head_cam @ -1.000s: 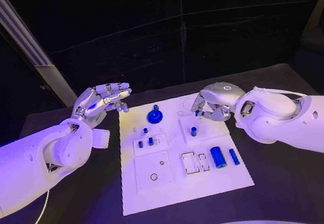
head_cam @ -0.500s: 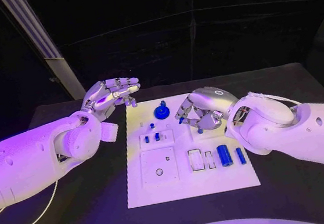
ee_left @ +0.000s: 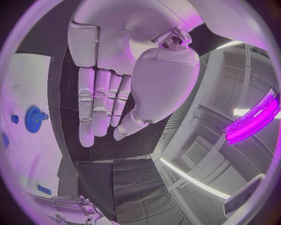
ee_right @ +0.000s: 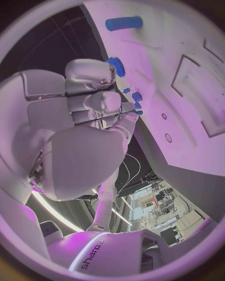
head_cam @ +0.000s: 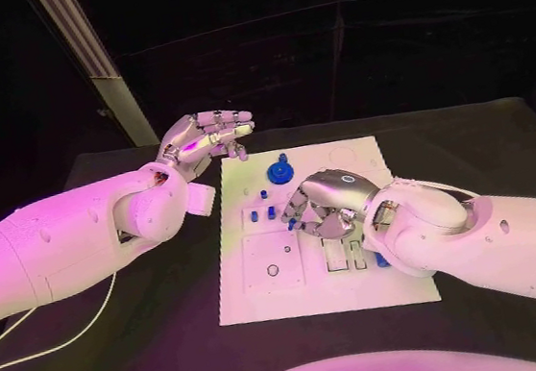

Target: Assemble the parts on the task board

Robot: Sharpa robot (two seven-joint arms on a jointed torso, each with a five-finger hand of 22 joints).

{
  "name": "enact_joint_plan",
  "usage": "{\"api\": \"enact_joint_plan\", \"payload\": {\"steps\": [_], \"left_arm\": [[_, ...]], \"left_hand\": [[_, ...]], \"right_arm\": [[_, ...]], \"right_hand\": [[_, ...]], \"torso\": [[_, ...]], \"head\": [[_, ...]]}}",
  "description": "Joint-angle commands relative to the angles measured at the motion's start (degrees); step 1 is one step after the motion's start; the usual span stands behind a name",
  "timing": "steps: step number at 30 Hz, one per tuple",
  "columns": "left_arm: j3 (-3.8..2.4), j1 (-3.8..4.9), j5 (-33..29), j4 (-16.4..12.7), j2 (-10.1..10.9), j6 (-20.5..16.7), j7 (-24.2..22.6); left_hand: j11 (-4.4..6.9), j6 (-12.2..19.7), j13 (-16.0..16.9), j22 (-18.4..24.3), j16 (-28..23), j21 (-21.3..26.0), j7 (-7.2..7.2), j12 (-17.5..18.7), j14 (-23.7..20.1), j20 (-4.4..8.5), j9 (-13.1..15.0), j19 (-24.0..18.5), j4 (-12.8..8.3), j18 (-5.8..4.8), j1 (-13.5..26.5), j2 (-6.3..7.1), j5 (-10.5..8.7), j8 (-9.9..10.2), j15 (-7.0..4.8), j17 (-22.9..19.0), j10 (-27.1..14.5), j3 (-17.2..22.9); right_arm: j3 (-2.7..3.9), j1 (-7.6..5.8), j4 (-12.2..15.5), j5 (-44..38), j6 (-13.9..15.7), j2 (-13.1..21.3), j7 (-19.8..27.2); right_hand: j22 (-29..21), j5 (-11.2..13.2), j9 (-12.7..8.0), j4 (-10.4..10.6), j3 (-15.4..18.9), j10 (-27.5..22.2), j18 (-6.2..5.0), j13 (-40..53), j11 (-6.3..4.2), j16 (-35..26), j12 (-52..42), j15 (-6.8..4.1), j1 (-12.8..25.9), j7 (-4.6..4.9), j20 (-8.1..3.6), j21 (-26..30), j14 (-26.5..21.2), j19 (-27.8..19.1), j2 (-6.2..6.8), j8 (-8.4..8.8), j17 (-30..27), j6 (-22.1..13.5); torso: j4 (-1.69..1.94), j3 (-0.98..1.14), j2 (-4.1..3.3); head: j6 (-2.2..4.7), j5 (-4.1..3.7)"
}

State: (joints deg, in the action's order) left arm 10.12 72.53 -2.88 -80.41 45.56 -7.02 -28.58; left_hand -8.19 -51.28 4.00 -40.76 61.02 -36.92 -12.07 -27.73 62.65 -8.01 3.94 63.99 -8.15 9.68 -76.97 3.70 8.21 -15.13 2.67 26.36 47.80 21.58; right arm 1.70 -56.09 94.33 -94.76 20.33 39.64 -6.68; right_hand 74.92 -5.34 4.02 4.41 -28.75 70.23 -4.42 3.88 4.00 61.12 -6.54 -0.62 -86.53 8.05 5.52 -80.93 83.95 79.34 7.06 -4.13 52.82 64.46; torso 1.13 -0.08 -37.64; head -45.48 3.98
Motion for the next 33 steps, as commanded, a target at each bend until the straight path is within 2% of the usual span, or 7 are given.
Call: {"api": "enact_joint_plan", "payload": {"steps": [1, 6, 11, 16, 33], "left_arm": [[-0.05, 0.09, -0.3, 0.0, -0.2, 0.4, -1.2], [-0.05, 0.1, -0.3, 0.0, -0.3, 0.6, -1.1], [-0.05, 0.1, -0.3, 0.0, -0.3, 0.7, -1.0], [-0.05, 0.1, -0.3, 0.0, -0.3, 0.8, -0.8], [-0.05, 0.11, -0.3, 0.1, -0.3, 1.0, -0.5]], "left_hand": [[0.07, 0.3, -0.1, 0.1, 0.2, 0.1, 0.08, -0.2, -0.3, -0.09, -0.1, 0.2, 0.0, 0.83, 0.4, -0.24, 0.23, -0.3, 0.06, -0.1, -0.4, -0.2], [0.07, 0.3, -0.1, 0.1, 0.2, 0.1, 0.07, -0.2, -0.3, -0.1, -0.1, 0.2, 0.0, 0.83, 0.4, -0.24, 0.22, -0.3, 0.06, -0.1, -0.5, -0.2], [0.04, 0.4, -0.1, 0.1, 0.2, 0.2, 0.04, -0.2, -0.3, -0.11, -0.1, 0.2, 0.0, 0.82, 0.4, -0.22, 0.22, -0.3, 0.08, -0.2, -0.6, -0.3], [0.0, 0.5, -0.1, 0.1, 0.2, 0.2, 0.0, -0.3, -0.4, -0.13, -0.1, 0.2, 0.0, 0.82, 0.5, -0.2, 0.21, -0.3, 0.12, -0.2, -0.7, -0.4], [-0.04, 0.7, -0.1, 0.2, 0.2, 0.2, -0.05, -0.3, -0.4, -0.16, -0.1, 0.2, 0.1, 0.81, 0.6, -0.18, 0.21, -0.3, 0.15, -0.3, -0.9, -0.4]], "right_arm": [[-0.06, 0.39, -0.7, -2.4, -2.7, -0.8, 0.9], [-0.12, 1.1, -1.4, -3.4, -2.8, -1.8, 0.9], [-0.14, 1.42, -1.7, -3.9, -3.3, -2.3, 0.8], [-0.15, 1.57, -1.9, -4.1, -3.7, -2.7, 0.9], [-0.41, 1.72, -2.8, -6.3, -6.0, -3.3, -0.1]], "right_hand": [[1.5, -0.3, 0.0, -0.3, -0.2, -0.1, 0.81, 0.0, 0.35, 0.2, 0.4, 0.15, 0.6, 0.42, 0.21, -0.3, 0.5, 0.3, -0.06, 0.37, 0.1, -0.1], [1.5, -0.4, 0.0, -0.4, -0.2, -0.2, 0.8, 0.0, 0.35, 0.2, 0.4, 0.16, 0.7, 0.43, 0.22, -0.2, 0.5, 0.3, -0.04, 0.38, 0.0, -0.2], [1.5, -0.5, 0.0, -0.5, -0.2, -0.2, 0.81, 0.0, 0.36, 0.3, 0.5, 0.17, 0.8, 0.44, 0.23, -0.3, 0.5, 0.3, 0.02, 0.38, 0.1, -0.2], [1.6, -0.6, 0.0, -0.6, -0.1, -0.2, 0.82, 0.0, 0.4, 0.5, 0.5, 0.2, 1.1, 0.49, 0.25, -0.3, 0.5, 0.4, 0.12, 0.39, 0.2, -0.3], [1.6, -0.6, 0.0, -0.6, -0.1, -0.2, 0.83, 0.0, 0.41, 0.5, 0.5, 0.21, 1.2, 0.49, 0.26, -0.3, 0.6, 0.4, 0.12, 0.39, 0.3, -0.3]], "torso": [[-0.11, 0.02, -0.01], [-0.17, 0.11, -0.02], [-0.09, 0.06, 0.01], [-0.11, 0.12, -0.01], [-0.09, 0.02, 0.09]], "head": [[-0.3, 0.44], [-0.58, 0.98], [-0.8, 1.02], [-0.97, 1.26], [-1.45, 1.24]]}}
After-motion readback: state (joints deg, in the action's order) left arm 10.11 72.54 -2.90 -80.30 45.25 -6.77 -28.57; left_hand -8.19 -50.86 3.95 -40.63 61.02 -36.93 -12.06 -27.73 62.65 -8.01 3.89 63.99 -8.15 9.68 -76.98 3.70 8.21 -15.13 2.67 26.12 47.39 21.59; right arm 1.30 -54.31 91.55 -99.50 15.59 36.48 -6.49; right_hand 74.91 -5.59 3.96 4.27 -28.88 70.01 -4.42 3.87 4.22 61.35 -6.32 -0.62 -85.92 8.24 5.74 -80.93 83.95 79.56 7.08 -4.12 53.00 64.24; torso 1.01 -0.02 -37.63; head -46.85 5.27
